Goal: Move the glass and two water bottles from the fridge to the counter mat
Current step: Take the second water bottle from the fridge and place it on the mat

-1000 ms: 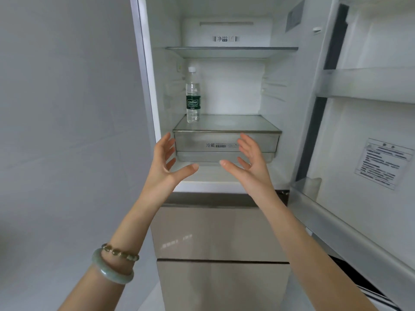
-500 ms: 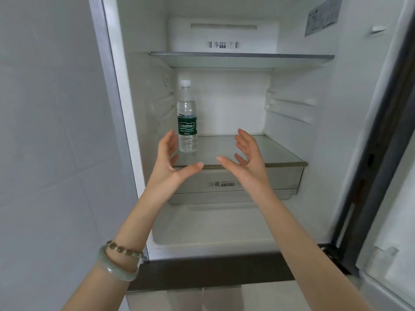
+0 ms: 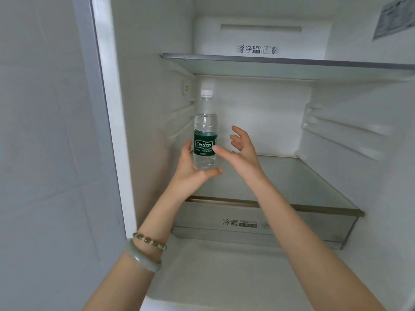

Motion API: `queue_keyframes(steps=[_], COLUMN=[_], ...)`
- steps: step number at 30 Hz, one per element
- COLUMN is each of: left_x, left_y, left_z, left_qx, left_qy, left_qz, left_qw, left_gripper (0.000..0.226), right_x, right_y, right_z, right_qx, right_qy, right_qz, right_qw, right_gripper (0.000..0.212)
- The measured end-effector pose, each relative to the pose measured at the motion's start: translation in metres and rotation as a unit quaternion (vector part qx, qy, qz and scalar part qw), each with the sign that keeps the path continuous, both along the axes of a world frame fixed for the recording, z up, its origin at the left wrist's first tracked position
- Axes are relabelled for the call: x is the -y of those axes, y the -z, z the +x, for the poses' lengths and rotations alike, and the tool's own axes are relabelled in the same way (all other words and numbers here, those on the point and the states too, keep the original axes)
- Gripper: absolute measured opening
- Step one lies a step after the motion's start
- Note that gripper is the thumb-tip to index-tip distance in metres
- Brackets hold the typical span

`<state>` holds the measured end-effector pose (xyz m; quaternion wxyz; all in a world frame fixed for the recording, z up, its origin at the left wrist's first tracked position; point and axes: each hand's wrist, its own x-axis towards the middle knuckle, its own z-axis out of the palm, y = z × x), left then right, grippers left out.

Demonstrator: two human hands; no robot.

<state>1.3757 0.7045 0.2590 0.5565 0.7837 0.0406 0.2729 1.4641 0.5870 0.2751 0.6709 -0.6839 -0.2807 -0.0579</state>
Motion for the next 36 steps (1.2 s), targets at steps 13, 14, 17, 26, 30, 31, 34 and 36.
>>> queue_keyframes(steps=[13, 14, 17, 26, 30, 31, 34, 36], left_x=[-0.003, -0.002, 0.001, 0.003, 0.006, 0.007, 0.008, 0.009], left_y=[-0.007, -0.007, -0.007, -0.01, -0.005, -0.003, 0.003, 0.006], left_z=[0.036, 0.035, 0.034, 0.012, -0.004, -0.008, -0.02, -0.028], left_qx=[-0.086, -0.089, -0.093, -0.115, -0.111, -0.11, -0.122, -0.125], left_qy=[-0.064, -0.064, -0.056, -0.031, -0.02, -0.017, -0.009, -0.002], left_qz=[0.024, 0.025, 0.021, 0.008, -0.018, -0.028, -0.057, -0.08], left_qw=[0.994, 0.994, 0.994, 0.993, 0.993, 0.993, 0.991, 0.989], left_gripper=[0.095, 0.095, 0.098, 0.112, 0.099, 0.094, 0.086, 0.082], right_x=[-0.047, -0.048, -0.05, -0.034, -0.019, -0.016, -0.004, 0.004], right_y=[-0.016, -0.015, -0.014, -0.017, -0.023, -0.026, -0.037, -0.041], right_z=[0.059, 0.059, 0.059, 0.043, 0.022, 0.015, -0.007, -0.025], right_qx=[-0.06, -0.059, -0.048, -0.007, 0.013, 0.016, 0.024, 0.031], right_qy=[-0.063, -0.064, -0.047, 0.025, 0.045, 0.05, 0.056, 0.056], right_qz=[-0.063, -0.061, -0.062, -0.082, -0.074, -0.07, -0.058, -0.052], right_qw=[0.994, 0.994, 0.996, 0.996, 0.996, 0.996, 0.996, 0.997], right_gripper=[0.058, 0.052, 0.042, 0.048, 0.049, 0.051, 0.056, 0.054])
